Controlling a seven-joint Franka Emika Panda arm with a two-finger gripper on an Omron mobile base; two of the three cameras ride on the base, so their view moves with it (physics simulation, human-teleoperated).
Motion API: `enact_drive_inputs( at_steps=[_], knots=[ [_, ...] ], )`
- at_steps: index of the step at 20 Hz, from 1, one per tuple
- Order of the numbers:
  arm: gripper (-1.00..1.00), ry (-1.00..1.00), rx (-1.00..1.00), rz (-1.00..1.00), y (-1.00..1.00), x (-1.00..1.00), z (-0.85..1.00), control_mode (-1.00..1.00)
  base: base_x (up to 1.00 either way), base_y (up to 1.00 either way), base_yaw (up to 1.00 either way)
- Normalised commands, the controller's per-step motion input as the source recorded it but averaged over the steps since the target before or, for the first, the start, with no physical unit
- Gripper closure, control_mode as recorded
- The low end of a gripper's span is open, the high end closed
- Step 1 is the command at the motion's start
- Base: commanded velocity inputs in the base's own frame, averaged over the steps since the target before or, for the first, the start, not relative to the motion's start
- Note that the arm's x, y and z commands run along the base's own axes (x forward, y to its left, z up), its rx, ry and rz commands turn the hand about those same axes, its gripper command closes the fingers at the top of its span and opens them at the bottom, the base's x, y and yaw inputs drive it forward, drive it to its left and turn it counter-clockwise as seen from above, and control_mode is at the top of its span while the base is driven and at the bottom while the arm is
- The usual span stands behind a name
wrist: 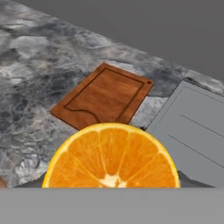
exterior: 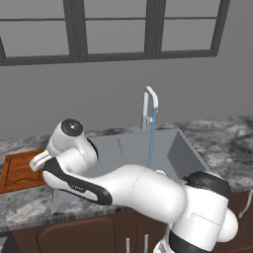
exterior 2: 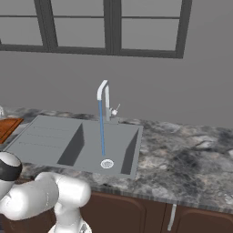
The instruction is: Pick the orange from the sink and place it on the cutting board to airdry. Then turn off the sink faucet.
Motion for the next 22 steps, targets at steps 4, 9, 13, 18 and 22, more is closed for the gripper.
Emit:
enact_drive_inputs(
  at_steps=[4,9,13,18,22],
  knots=[
    [1.00,0.00,0.00,-0.01,0.43,0.27,-0.06,-1.00,0.00,0.00,0.00],
    [1.00,0.00,0.03,-0.10,0.34,0.23,-0.10,-1.00,0.00,0.00,0.00],
    [1.00,0.00,0.04,-0.16,0.25,0.06,-0.20,-1.00,0.00,0.00,0.00],
    [1.00,0.01,0.05,-0.12,0.09,0.18,-0.28,-1.00,0.00,0.00,0.00],
    [1.00,0.12,0.09,-0.09,0.00,0.23,-0.39,-1.00,0.00,0.00,0.00]
  ],
)
